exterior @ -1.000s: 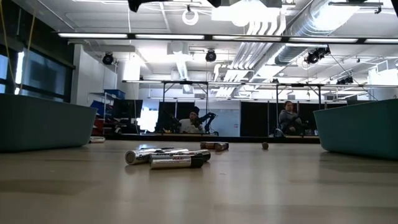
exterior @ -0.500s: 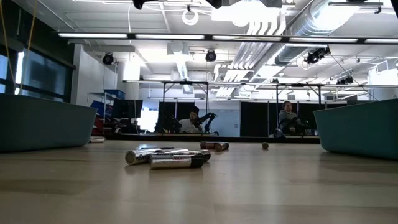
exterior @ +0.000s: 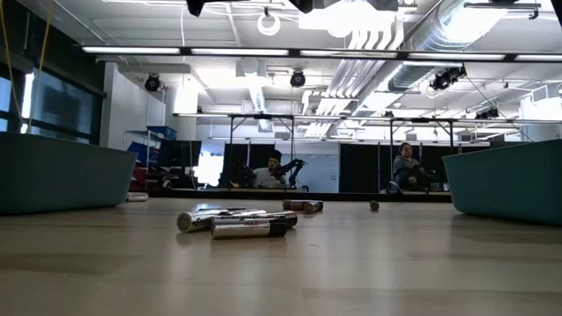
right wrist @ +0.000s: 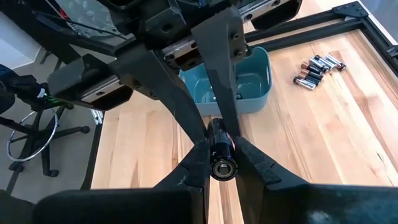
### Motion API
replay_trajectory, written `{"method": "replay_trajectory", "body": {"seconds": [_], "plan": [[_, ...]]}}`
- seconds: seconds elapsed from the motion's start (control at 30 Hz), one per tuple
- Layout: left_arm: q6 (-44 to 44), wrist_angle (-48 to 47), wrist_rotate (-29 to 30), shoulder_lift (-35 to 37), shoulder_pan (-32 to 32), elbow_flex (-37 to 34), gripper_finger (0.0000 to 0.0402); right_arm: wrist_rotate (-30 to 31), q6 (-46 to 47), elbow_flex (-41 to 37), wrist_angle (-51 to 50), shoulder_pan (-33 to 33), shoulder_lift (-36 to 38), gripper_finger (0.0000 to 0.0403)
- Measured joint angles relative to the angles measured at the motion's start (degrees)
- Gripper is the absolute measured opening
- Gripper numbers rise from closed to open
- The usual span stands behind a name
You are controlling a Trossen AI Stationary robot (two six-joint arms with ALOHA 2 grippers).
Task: Sort batteries
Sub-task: Put the silver battery into the blue bin
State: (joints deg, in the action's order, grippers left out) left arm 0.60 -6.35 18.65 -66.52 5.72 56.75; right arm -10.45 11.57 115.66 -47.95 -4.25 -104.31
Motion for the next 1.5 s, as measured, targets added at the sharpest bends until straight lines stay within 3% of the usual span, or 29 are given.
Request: {"method": "replay_trajectory", "body": {"seconds": [0.1,0.27,0.37,0.47,0.57,0.73,0.87,1.0,1.13,1.3,1.5], "plan": [[-2.2,0.0,0.0,0.0,0.0,0.0,0.004,0.3,0.0,0.0,0.2,0.0,0.0,0.0041],[-6.7,-0.6,0.1,0.2,0.0,0.0,0.004,3.0,0.1,0.0,0.4,-0.2,0.0,0.0117],[-10.9,-6.1,2.0,1.1,0.2,0.1,0.004,6.7,0.2,0.0,0.4,-1.2,0.0,0.0159],[-18.2,-18.2,6.3,2.0,1.2,1.6,0.004,9.5,1.1,0.0,0.6,-2.4,0.2,0.0179],[-30.0,-30.9,8.0,3.1,2.4,2.9,0.004,10.5,1.5,0.1,1.0,-3.7,0.6,0.0183],[-57.1,-53.4,8.0,3.6,7.0,1.7,0.004,10.4,1.1,0.1,1.0,-4.8,0.7,0.0184],[-80.0,-65.1,4.8,4.1,12.6,-2.6,0.004,10.4,-0.1,0.2,1.1,-4.8,0.7,0.0184],[-94.7,-66.4,-1.4,5.6,16.0,-8.4,0.004,10.3,-1.0,0.2,1.7,-4.8,0.7,0.0185],[-102.2,-61.4,-5.3,7.0,16.6,-14.9,0.004,10.2,-1.5,0.2,2.2,-4.8,0.7,0.0185],[-106.7,-55.0,-6.2,8.3,15.2,-21.8,0.004,10.3,-1.5,0.2,2.4,-4.8,0.7,0.0185],[-105.9,-53.5,-6.4,5.9,12.2,-22.4,0.0041,10.2,-1.4,0.2,2.5,-4.8,0.7,0.0185]]}}
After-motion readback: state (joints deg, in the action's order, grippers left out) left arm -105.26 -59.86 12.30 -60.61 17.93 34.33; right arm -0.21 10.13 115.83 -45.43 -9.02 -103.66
